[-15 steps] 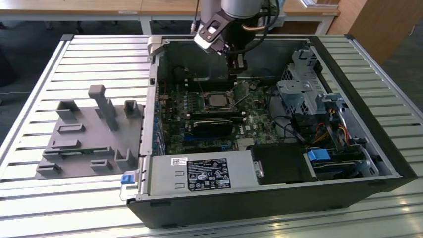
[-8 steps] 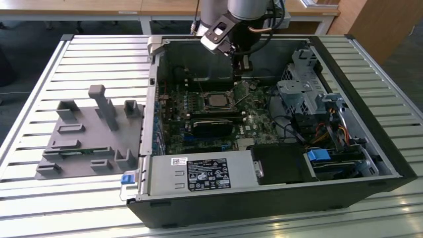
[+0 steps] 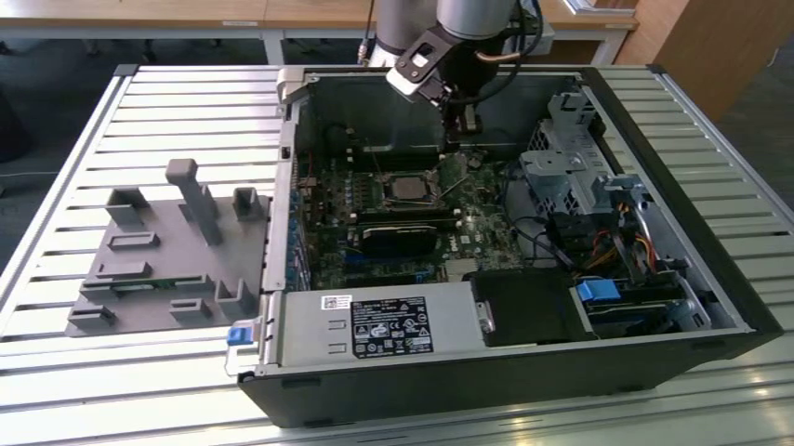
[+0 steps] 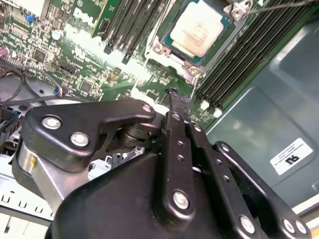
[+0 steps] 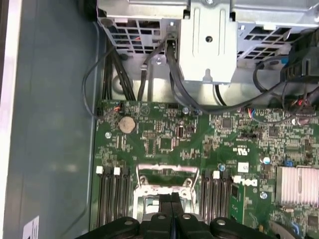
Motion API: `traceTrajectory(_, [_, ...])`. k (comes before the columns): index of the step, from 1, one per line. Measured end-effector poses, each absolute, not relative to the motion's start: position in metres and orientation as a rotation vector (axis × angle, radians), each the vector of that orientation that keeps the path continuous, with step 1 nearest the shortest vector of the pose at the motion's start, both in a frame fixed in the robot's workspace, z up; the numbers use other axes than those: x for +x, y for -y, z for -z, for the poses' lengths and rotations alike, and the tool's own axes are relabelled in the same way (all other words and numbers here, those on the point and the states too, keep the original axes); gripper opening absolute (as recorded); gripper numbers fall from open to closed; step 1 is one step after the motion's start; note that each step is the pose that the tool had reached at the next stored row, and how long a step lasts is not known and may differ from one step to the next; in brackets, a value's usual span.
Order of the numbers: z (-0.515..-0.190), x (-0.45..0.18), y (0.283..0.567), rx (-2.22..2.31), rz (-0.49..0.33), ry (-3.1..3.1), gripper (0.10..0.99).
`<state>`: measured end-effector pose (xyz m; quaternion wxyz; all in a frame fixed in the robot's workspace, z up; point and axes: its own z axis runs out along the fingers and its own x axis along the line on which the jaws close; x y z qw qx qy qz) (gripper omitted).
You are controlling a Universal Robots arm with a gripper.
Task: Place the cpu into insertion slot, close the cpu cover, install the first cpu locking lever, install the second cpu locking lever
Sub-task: 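Close the cpu cover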
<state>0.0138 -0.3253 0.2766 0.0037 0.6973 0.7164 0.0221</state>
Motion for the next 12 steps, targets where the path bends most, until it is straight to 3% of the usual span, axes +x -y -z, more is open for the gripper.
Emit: traceTrajectory(12, [-0.270,0.031,0.323,2.186,-0.065,-2.247,0.106])
